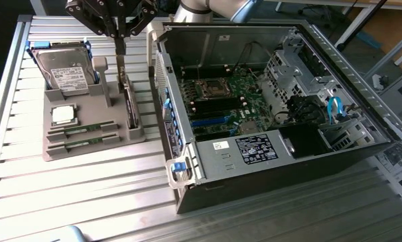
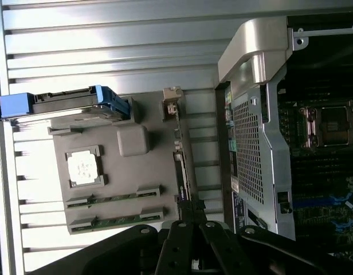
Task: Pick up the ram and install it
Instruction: 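Reach for the ram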
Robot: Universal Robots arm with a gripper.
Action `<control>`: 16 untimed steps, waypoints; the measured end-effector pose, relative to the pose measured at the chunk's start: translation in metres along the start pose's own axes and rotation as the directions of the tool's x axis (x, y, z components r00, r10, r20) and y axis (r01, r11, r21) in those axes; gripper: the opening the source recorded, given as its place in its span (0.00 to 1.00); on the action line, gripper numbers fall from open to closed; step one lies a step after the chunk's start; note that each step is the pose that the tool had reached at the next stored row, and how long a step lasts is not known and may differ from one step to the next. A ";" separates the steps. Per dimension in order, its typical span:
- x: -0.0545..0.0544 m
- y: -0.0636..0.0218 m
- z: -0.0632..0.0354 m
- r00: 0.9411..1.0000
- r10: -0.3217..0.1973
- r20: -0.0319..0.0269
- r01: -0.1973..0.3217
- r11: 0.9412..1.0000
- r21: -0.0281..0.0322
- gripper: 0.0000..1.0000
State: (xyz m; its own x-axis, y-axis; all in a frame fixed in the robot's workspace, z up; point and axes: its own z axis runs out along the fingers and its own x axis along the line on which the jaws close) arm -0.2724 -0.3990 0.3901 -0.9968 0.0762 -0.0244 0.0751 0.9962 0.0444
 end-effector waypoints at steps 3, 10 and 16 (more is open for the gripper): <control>0.003 -0.0002 0.0000 1.000 0.000 0.000 0.000 1.000 0.000 0.11; 0.008 -0.0006 0.0000 1.000 0.000 0.000 0.000 1.000 0.000 0.11; 0.013 -0.0010 -0.0001 1.000 0.000 0.000 0.000 1.000 0.000 0.11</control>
State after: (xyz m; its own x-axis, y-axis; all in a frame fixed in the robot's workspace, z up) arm -0.2855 -0.3989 0.3898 -0.9968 0.0762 -0.0245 0.0751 0.9962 0.0444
